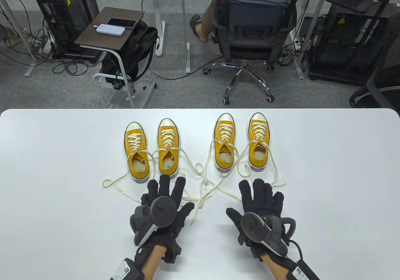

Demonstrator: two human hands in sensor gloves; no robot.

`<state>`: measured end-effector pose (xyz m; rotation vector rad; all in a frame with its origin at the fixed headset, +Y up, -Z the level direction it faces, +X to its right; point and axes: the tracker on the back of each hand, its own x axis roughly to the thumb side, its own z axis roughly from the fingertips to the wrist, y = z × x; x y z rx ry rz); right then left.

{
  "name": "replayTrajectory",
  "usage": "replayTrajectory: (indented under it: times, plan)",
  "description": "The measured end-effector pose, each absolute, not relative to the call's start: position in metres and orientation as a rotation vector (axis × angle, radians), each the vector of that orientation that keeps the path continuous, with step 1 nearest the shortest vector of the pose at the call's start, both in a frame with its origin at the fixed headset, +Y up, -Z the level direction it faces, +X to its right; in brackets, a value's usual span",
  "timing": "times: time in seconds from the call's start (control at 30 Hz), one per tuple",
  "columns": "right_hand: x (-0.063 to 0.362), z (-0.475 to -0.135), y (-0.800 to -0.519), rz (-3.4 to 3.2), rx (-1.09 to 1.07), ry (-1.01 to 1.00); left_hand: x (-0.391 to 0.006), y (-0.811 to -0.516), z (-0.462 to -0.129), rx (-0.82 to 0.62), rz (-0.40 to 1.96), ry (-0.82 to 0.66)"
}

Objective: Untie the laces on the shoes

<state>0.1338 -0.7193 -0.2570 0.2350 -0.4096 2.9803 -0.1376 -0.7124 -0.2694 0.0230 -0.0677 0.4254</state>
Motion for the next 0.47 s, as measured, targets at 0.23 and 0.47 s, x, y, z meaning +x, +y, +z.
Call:
replayTrajectory:
  times: [0.23,0.47]
  plan:
    - [0.1363,-0.26,-0.7228,2.977,0.253,-0.305,-0.1358,-0.7183,-0.2704,-0.002,0.402,-0.061]
    - [0.1368,-0.2605,-0.7224,2.95,0.279,-0.271,-0.1361,-0.7201,-0.2715,-0.021,0.402,-0.045]
